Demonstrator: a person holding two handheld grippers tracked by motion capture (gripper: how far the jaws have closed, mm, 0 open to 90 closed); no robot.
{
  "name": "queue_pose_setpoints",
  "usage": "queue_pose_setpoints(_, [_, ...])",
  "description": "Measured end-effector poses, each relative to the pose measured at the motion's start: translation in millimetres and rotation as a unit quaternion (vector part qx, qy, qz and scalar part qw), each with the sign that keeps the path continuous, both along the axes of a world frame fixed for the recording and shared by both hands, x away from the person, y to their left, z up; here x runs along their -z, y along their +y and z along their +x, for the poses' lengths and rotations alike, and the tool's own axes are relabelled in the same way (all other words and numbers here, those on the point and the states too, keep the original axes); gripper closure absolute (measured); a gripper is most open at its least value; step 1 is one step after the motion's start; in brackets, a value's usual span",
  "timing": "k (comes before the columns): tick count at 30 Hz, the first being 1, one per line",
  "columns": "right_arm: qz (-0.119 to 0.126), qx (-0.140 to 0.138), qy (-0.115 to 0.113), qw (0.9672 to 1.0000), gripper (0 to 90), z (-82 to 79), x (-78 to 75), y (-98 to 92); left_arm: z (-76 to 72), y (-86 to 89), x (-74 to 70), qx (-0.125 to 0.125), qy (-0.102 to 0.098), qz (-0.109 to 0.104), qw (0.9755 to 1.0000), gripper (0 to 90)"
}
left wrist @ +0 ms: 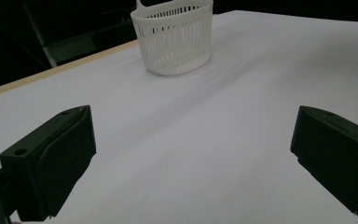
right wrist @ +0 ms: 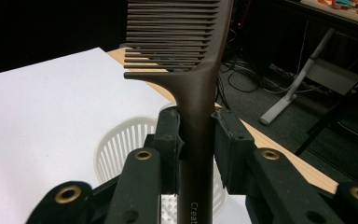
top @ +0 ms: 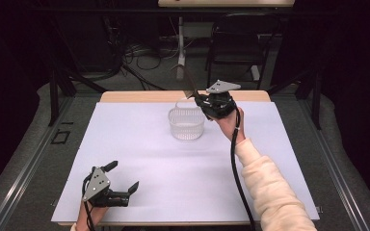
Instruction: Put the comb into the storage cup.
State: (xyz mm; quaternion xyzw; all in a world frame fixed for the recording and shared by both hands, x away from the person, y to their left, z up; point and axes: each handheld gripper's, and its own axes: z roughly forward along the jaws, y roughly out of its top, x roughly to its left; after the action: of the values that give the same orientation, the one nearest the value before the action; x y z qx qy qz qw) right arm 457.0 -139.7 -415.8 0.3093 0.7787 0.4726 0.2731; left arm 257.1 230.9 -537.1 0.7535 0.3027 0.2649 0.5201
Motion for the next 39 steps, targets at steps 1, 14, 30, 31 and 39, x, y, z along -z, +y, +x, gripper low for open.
queue_pose_setpoints(1, [0.0, -0.001, 0.0, 1.0, 72.5, 0.0, 0.0, 0.4, 0.0, 0.0, 0.0, 0.0, 0.0, 0.0, 1.0, 0.0])
queue_pose_setpoints(14, [0.005, -0.001, -0.008, 1.0, 72.6, 0.7, -0.4, 4.7, -0.2, 0.0, -0.1, 0.0, 0.0, 0.0, 1.0, 0.0])
queue_pose_setpoints(30, [0.01, -0.003, -0.024, 0.9997, 72.6, 1.4, -1.9, 11.6, -0.3, 0.0, -0.2, 0.0, -0.001, 0.0, 1.0, 0.0])
queue_pose_setpoints(31, [0.009, -0.003, -0.025, 0.9996, 72.6, 1.6, -1.9, 12.0, -0.3, 0.0, -0.2, 0.0, -0.001, 0.001, 1.0, 0.0])
queue_pose_setpoints(39, [0.011, -0.003, -0.027, 0.9996, 72.5, 2.8, -1.0, 15.0, -0.3, 0.2, -0.2, 0.0, -0.001, 0.001, 1.0, 0.0])
